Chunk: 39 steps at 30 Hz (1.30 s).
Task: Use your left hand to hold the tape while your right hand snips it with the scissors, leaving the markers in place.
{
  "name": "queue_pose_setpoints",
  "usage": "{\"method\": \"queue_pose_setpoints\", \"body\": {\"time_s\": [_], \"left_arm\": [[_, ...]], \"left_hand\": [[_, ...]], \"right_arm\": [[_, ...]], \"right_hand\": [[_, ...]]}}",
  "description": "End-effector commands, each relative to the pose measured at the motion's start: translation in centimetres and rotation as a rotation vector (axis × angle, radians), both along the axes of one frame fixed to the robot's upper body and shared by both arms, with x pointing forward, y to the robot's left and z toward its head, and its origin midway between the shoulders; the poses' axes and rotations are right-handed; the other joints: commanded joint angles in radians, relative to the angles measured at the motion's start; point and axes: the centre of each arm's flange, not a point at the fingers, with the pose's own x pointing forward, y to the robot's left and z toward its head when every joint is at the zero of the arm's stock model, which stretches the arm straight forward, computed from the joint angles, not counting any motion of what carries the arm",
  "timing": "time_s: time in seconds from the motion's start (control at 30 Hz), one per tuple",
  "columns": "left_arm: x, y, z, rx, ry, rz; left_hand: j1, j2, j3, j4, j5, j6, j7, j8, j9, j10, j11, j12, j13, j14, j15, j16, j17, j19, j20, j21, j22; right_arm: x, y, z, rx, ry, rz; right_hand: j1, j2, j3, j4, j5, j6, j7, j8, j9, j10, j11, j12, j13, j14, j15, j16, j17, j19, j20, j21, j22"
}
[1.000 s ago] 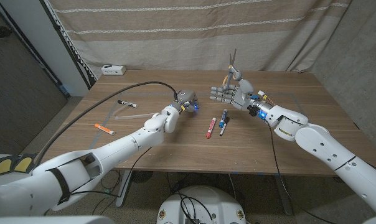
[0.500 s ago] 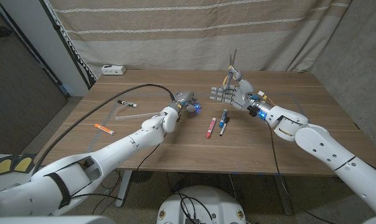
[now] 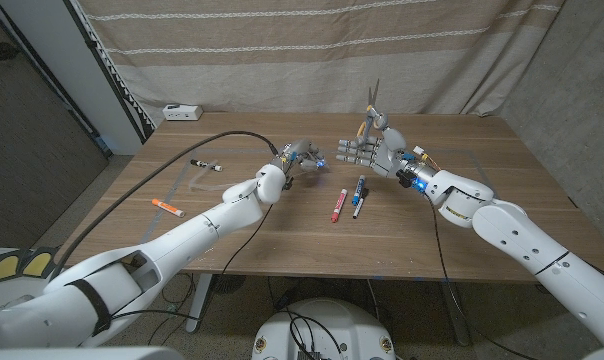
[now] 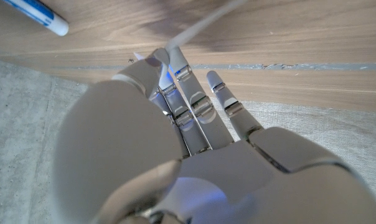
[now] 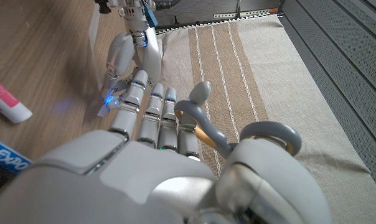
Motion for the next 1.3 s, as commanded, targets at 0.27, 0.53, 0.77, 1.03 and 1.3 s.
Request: {"method": "queue_pose_setpoints", "body": {"time_s": [0.27, 0.53, 0.77, 1.03, 1.3], "left_arm": [[-1.2, 0.4, 1.5, -0.165, -0.019, -0.077], [-1.5, 0.6, 3.0, -0.220, -0.062, -0.089], [-1.5, 0.5, 4.3, -0.261, -0.078, -0.125], [-1.8, 0.4, 5.8, -0.302, -0.095, -0.167], [-1.6, -0.2, 7.5, -0.309, -0.116, -0.222]], "left_hand": [[0.019, 0.003, -0.010, -0.001, 0.005, -0.012, -0.004, 0.010, 0.011, -0.003, -0.003, 0.000, 0.006, 0.009, -0.011, -0.002, 0.020, -0.007, -0.132, 0.004, 0.000], [0.022, 0.004, -0.014, 0.000, 0.005, -0.010, -0.001, 0.014, 0.015, -0.003, -0.003, 0.000, 0.007, 0.010, -0.011, -0.002, 0.023, -0.009, -0.131, 0.004, -0.001], [0.025, 0.004, -0.018, 0.001, 0.006, -0.009, 0.000, 0.019, 0.019, -0.001, -0.002, 0.001, 0.009, 0.009, -0.011, -0.002, 0.024, -0.009, -0.131, 0.006, -0.002], [0.028, 0.005, -0.023, 0.001, 0.006, -0.009, 0.001, 0.022, 0.024, -0.003, -0.002, -0.001, 0.009, 0.008, -0.011, -0.003, 0.026, -0.009, -0.131, 0.007, -0.002], [0.030, 0.007, -0.026, 0.003, 0.007, -0.010, 0.000, 0.024, 0.027, -0.002, -0.002, 0.000, 0.011, 0.007, -0.010, -0.004, 0.027, -0.011, -0.131, 0.008, -0.003]], "right_arm": [[0.0, 0.1, 0.1, -0.002, -0.006, 0.006], [0.0, -0.1, 0.2, 0.000, -0.014, 0.006], [0.1, -0.2, 0.2, 0.002, -0.019, 0.006], [0.2, -0.4, 0.3, 0.002, -0.029, 0.007], [0.4, -0.4, -0.2, 0.002, -0.021, 0.022]], "right_hand": [[0.001, 0.010, -0.002, -0.005, -0.003, -0.001, 0.011, 0.004, 0.000, -0.006, 0.000, 0.001, 0.004, -0.003, -0.002, -0.003, 0.003, 0.011, 0.002, -0.006, 0.002], [0.001, 0.011, -0.003, -0.005, -0.003, -0.004, 0.010, 0.008, 0.007, -0.007, -0.001, 0.001, 0.004, -0.004, -0.002, -0.003, 0.003, 0.012, 0.002, -0.008, 0.002], [0.001, 0.011, -0.003, -0.005, -0.003, -0.002, 0.009, 0.005, 0.000, -0.006, 0.000, 0.001, 0.004, -0.003, 0.000, -0.003, 0.003, 0.012, 0.002, -0.009, 0.002], [0.001, 0.011, -0.004, -0.005, -0.003, -0.002, 0.010, 0.003, -0.003, -0.006, 0.000, 0.001, 0.004, -0.004, 0.000, -0.003, 0.003, 0.014, 0.002, -0.011, 0.003], [0.001, 0.012, -0.004, -0.005, -0.004, -0.007, 0.017, -0.016, -0.031, -0.008, 0.001, 0.001, 0.004, -0.005, 0.004, -0.004, 0.003, 0.014, 0.002, -0.013, 0.003]]}}
